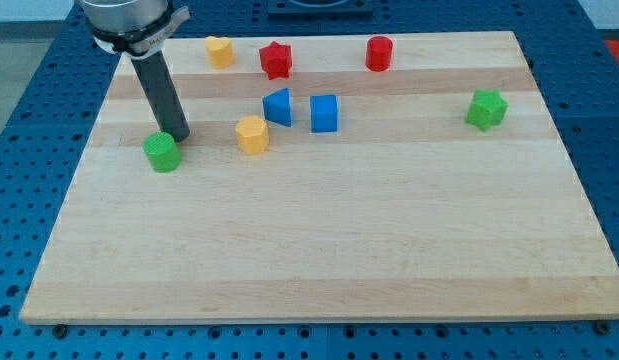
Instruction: Move the blue triangle towards top center
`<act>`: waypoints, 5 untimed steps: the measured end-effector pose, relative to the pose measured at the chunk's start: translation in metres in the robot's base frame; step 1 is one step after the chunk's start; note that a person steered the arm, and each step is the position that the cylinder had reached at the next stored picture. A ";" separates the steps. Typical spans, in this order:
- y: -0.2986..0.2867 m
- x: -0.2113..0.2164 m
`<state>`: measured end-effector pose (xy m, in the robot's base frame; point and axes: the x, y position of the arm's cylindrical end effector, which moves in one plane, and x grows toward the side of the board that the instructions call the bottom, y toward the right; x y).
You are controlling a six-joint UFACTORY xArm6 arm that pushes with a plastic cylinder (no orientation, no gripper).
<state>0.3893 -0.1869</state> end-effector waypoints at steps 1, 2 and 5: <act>0.000 0.000; -0.001 0.000; 0.034 0.003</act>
<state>0.3921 -0.1525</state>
